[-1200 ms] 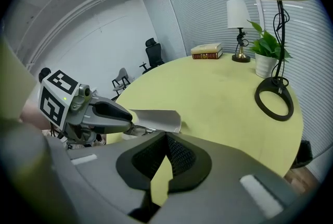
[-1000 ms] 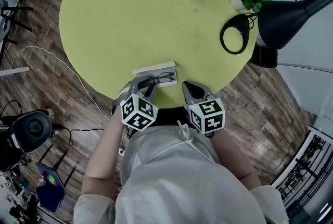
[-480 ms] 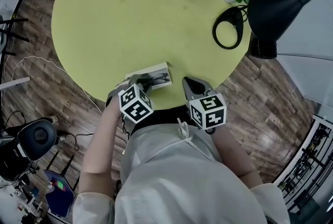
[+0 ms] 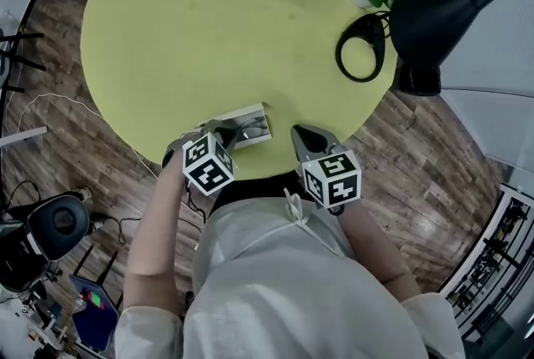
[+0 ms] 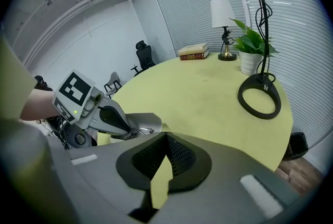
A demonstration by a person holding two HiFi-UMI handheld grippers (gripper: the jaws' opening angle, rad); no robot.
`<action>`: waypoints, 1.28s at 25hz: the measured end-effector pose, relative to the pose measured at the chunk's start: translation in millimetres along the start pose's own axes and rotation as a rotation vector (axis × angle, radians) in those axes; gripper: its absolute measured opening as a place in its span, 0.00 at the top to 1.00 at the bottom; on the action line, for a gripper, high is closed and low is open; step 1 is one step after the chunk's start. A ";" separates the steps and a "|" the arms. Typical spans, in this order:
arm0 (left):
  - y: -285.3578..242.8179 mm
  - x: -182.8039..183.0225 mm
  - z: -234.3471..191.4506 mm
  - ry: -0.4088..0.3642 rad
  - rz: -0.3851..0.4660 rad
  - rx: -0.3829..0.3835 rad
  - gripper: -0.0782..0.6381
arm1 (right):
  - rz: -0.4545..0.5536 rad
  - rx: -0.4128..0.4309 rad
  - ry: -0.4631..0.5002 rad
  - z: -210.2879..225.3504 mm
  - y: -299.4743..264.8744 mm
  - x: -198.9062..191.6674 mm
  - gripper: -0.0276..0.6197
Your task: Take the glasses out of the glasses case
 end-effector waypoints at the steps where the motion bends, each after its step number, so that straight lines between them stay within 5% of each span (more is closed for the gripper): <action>1: 0.5 0.6 0.3 -0.010 0.006 -0.003 0.87 | 0.000 0.000 0.002 0.4 0.5 0.5 0.96; 11: 19.2 9.2 0.1 -0.115 0.020 0.037 0.87 | 0.009 -0.003 0.023 -0.5 8.1 7.5 0.96; 17: 46.9 18.8 -2.8 -0.110 0.075 0.069 0.87 | 0.025 -0.010 0.044 -3.5 11.5 14.5 0.96; 25: 96.1 26.4 -16.4 0.090 0.278 0.170 0.87 | 0.086 0.006 0.091 -18.5 20.1 44.1 0.96; 32: 148.1 36.3 -40.0 0.288 0.533 0.382 0.87 | 0.171 0.031 0.140 -30.9 21.9 86.3 0.96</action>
Point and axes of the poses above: the fingertips, and each gripper's own axes: y backward along the fingers, z to its right, x out of its top, the point moved 6 cm from there along y, backward along the fingers, and after that the axes turned 1 degree about z, right-handed, at the moved point
